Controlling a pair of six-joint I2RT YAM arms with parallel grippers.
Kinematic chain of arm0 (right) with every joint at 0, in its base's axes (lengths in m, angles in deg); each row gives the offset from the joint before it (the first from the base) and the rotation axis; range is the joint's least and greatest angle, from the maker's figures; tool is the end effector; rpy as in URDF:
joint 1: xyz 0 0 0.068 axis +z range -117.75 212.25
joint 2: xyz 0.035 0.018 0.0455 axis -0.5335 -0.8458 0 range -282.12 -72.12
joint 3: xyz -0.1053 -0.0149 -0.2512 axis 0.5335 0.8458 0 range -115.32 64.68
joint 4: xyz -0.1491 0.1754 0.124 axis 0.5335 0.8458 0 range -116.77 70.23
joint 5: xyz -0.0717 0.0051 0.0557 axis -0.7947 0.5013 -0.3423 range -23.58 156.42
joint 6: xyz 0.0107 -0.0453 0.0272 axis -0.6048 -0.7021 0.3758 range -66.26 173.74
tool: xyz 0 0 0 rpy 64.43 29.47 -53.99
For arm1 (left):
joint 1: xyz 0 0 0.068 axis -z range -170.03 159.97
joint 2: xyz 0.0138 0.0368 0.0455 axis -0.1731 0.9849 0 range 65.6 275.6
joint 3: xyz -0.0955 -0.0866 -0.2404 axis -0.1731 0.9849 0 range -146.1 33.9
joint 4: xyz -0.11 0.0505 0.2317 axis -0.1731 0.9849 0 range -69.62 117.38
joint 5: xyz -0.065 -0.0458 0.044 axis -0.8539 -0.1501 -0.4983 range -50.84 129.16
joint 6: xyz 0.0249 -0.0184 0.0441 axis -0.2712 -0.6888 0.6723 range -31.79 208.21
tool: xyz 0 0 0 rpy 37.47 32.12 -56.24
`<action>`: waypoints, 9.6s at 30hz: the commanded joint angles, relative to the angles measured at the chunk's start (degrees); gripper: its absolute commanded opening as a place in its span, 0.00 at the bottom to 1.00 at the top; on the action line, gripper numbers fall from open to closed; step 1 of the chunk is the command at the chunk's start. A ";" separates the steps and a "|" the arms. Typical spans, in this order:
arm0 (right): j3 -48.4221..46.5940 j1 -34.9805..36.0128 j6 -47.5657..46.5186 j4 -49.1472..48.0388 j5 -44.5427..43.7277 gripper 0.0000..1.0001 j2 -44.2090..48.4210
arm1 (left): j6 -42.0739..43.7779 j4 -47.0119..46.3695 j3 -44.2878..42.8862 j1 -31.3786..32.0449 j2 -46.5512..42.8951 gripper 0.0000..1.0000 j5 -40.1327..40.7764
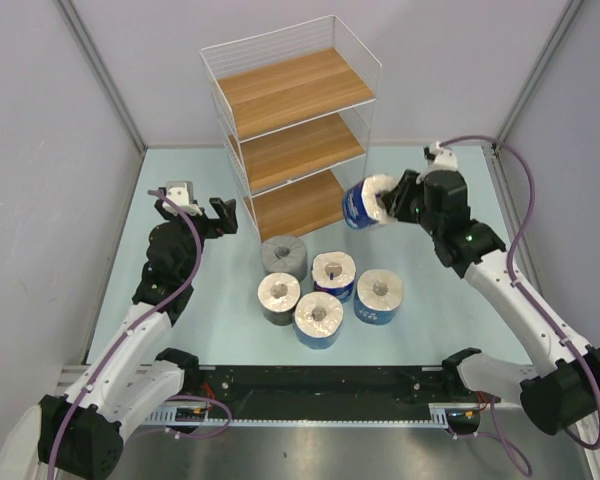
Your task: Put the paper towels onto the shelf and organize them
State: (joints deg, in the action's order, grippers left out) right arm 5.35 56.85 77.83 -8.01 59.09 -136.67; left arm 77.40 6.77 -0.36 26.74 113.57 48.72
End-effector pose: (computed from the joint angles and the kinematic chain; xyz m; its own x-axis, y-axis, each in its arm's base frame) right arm 0.2346 0.1024 0.3449 -0.4628 0.2332 -0.8552 -0.1294 0.9367 0.3254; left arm 0.1975 -0.0533 0.3096 -0.0252 -0.1856 -0.9823 0.1231 0.9746 -0.1872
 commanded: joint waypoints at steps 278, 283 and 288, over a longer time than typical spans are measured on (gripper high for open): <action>17.67 9.94 11.41 12.98 4.60 0.46 5.31 | -7.65 3.50 -4.76 -0.60 6.88 1.00 -4.99; 14.52 9.24 13.26 10.42 1.30 0.43 7.69 | -7.82 3.24 -4.76 -0.69 7.14 1.00 -5.08; 10.65 8.01 11.86 3.31 -3.04 0.43 2.35 | -8.35 2.88 -4.94 -0.69 8.02 1.00 -6.31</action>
State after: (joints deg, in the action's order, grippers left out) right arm 21.76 66.03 89.33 5.94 59.70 -131.29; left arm 70.25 10.71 -2.35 26.35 121.46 44.33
